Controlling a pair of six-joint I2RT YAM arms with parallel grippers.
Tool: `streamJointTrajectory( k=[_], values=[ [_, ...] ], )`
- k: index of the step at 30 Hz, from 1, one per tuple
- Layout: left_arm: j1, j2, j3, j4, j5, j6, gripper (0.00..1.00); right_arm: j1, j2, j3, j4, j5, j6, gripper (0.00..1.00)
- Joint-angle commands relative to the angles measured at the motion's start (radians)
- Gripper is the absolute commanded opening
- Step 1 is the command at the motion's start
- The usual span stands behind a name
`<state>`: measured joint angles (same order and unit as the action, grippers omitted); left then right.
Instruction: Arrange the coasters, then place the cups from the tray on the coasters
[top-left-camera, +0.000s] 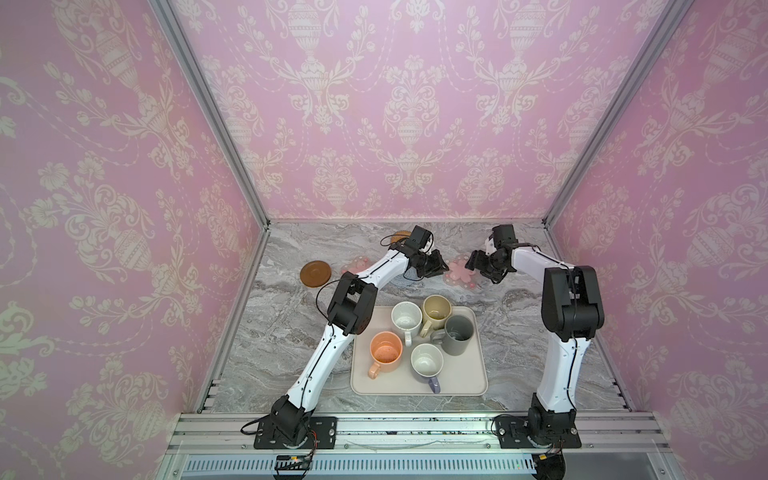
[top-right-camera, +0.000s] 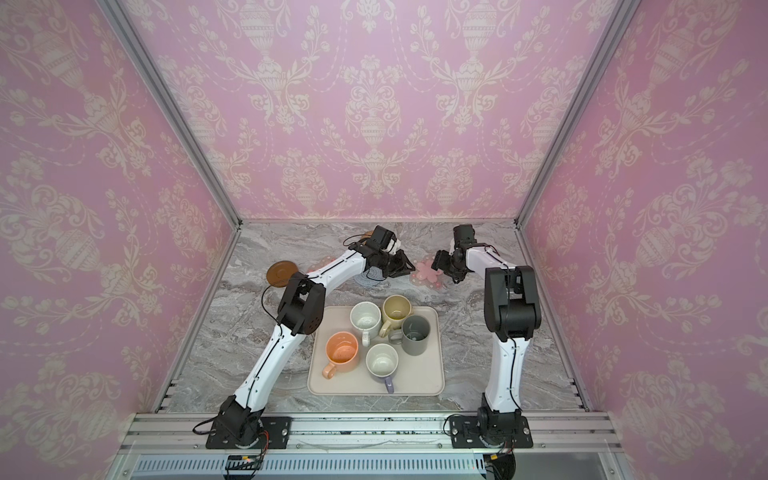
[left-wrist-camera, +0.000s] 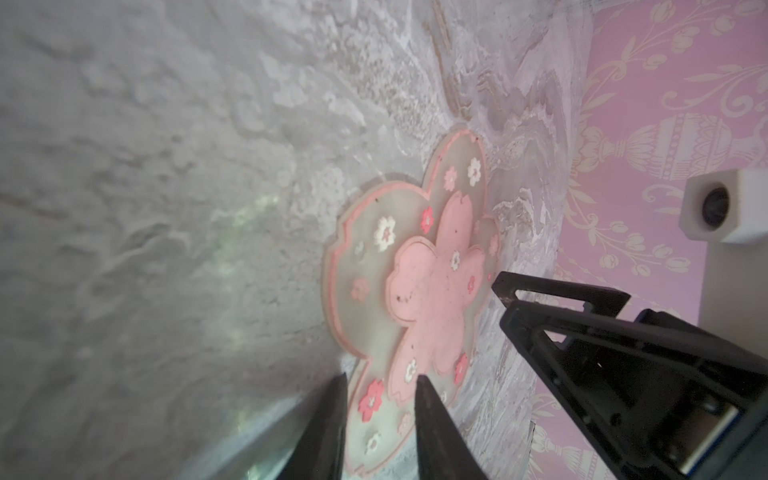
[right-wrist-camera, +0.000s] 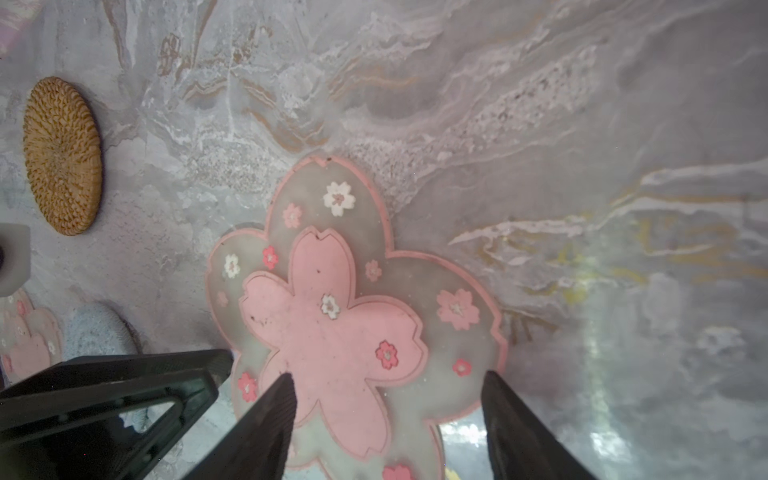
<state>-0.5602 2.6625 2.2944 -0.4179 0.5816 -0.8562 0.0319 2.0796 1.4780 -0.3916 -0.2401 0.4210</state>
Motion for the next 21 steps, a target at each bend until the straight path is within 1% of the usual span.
streamJointTrajectory(
  k=[1, 7, 11, 17, 21],
  values=[
    [0.001, -0.040, -0.086, -0.026, 0.010, -0.019, 0.31, 0.013, 0.009, 0.021, -0.018, -0.016, 0.024, 0.72],
    [0.000, -0.118, -0.242, 0.066, 0.016, -0.044, 0.31, 0.033, -0.008, 0.002, -0.012, -0.015, 0.034, 0.72],
    [0.000, -0.148, -0.309, 0.106, 0.020, -0.055, 0.31, 0.041, -0.014, -0.013, 0.004, -0.019, 0.049, 0.72],
    [0.001, -0.156, -0.329, 0.126, 0.019, -0.055, 0.31, 0.058, -0.022, -0.034, 0.011, -0.020, 0.062, 0.71],
    [0.007, -0.150, -0.292, 0.092, -0.009, -0.031, 0.31, 0.058, -0.042, -0.040, -0.007, 0.017, 0.043, 0.71]
  ],
)
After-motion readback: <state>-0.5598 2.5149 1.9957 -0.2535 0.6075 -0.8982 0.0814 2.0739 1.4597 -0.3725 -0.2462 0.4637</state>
